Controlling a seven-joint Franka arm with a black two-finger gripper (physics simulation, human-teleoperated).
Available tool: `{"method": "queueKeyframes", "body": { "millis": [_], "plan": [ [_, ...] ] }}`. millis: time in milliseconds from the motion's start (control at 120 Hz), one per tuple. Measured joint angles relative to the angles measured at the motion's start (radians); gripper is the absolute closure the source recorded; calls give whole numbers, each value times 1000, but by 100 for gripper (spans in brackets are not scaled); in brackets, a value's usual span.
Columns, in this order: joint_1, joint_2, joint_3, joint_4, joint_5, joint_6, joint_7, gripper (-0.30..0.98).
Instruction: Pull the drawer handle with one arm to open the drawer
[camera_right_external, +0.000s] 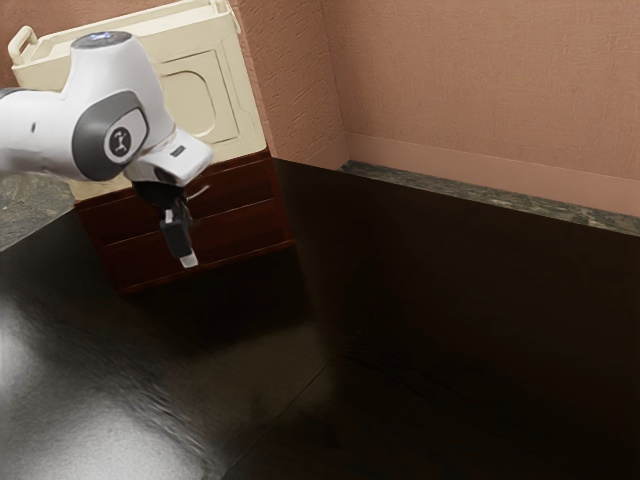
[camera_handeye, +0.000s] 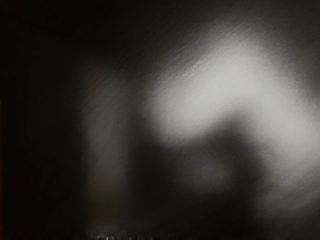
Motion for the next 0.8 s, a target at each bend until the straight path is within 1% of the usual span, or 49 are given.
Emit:
{"method": "queueKeyframes", "body": {
  "millis": [383,467,600,800],
  "plan": [
    [6,37,0,13,-9,-22,94,0],
    [27,72,1,39,-12,-21,107,0],
    [77,83,2,61,-18,-5,128,0],
    [90,102,2,77,-20,51,156,0]
  ]
}}
